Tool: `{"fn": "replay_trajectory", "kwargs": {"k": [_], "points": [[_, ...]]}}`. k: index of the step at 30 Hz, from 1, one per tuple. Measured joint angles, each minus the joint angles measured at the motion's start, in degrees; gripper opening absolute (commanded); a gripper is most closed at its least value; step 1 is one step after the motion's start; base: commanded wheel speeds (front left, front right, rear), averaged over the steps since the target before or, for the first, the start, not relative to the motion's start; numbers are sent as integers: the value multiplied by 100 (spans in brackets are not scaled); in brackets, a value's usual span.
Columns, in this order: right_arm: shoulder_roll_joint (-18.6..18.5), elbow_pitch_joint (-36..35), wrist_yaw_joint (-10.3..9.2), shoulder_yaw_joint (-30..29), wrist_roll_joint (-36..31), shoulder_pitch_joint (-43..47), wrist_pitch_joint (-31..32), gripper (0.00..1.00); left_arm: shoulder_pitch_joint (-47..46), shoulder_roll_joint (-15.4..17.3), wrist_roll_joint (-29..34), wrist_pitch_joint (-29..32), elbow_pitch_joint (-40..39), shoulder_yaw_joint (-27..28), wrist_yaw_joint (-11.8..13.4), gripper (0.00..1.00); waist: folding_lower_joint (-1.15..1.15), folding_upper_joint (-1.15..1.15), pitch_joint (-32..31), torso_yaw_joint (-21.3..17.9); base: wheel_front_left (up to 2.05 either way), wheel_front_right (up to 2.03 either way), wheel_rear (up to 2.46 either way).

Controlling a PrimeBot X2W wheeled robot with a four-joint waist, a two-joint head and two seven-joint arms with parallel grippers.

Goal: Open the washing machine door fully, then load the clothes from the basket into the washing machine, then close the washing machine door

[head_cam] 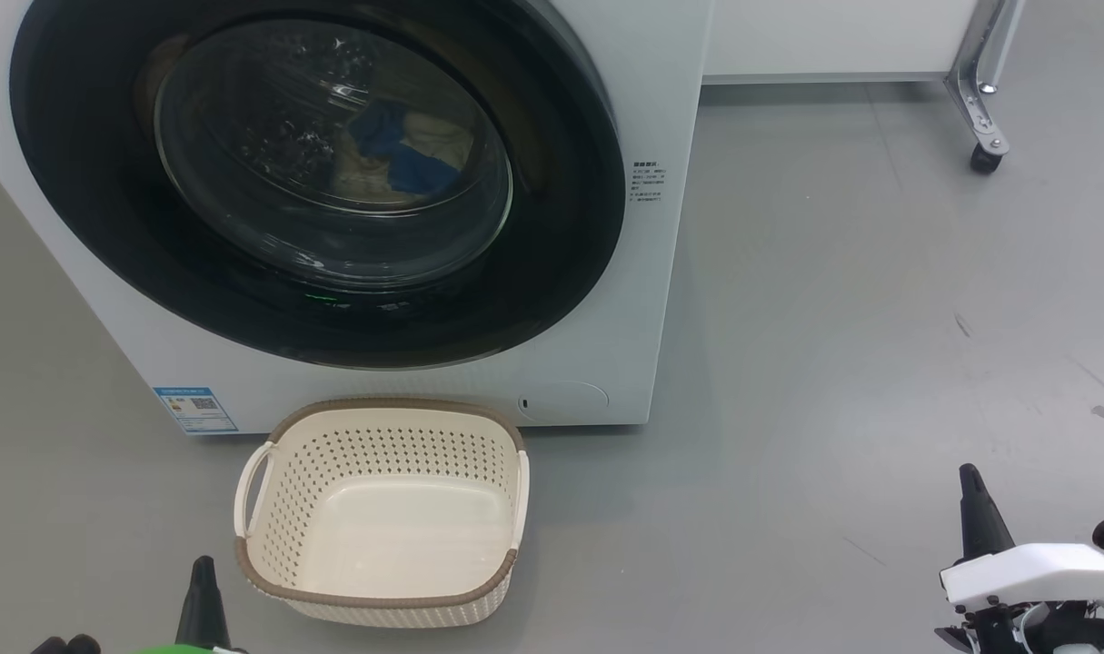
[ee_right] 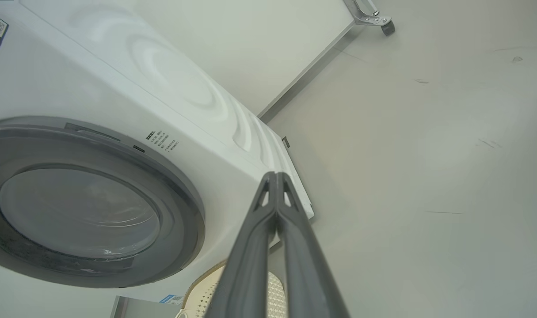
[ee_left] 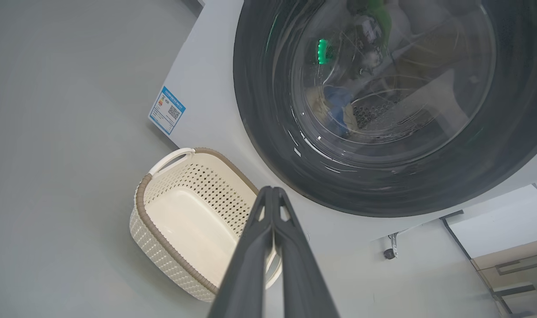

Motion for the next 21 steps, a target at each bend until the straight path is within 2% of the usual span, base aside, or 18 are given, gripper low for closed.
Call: {"fn": "replay_trajectory", "kwargs": {"k": [21], "points": [[70, 1, -1, -185, 1545, -170, 422, 0, -172, 40, -1560, 404, 73, 256, -109, 0, 0, 0, -14, -64, 0, 0, 0]]}}
